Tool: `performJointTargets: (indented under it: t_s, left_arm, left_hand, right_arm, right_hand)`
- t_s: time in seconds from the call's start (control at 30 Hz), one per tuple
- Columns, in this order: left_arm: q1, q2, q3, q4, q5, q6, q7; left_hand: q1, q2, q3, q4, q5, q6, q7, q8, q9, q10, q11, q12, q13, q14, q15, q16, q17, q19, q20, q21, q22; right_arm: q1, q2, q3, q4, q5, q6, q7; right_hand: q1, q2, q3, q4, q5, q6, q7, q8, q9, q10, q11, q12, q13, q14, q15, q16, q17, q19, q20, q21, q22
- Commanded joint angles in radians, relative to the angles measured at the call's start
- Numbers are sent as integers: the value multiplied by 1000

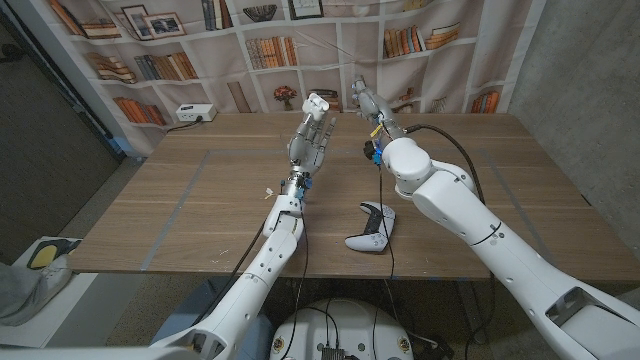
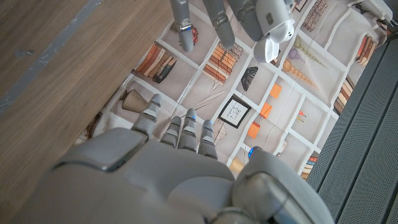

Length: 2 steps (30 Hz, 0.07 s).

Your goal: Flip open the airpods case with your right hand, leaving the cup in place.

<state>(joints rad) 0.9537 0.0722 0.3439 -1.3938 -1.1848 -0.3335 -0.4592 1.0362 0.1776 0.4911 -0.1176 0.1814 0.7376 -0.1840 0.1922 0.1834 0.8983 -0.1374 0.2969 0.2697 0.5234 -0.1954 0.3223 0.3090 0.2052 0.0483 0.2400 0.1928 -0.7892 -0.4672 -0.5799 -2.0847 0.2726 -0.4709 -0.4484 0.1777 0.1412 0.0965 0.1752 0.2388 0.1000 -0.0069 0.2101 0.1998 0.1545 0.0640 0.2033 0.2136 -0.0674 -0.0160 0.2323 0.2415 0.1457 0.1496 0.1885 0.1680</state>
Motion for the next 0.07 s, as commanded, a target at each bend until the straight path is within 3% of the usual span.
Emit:
performJointTargets:
  t_s: [0.03,0.07]
  left_arm:
    - [25,19,0,-39,16,-9,22]
    - [24,18,2,-37,16,-10,20]
  left_hand:
    - [8,12,11,4,4,10,2,6,3,74,-65,7,131,27,-36,1,3,-3,4,2,3]
    - [8,13,12,5,4,10,2,6,3,74,-65,7,132,27,-36,1,3,-3,4,2,3]
  right_arm:
    - [-2,-13,-8,29,12,61,27]
    - [-2,-14,-9,31,10,62,26]
  right_hand:
    - [-12,26,-3,1,8,3,-1,-1,3,-5,1,-3,1,-7,-6,-2,0,-4,1,-2,-1]
    - [-12,26,-3,1,8,3,-2,-1,3,-5,0,-3,1,-7,-6,-3,-1,-4,1,-2,-1]
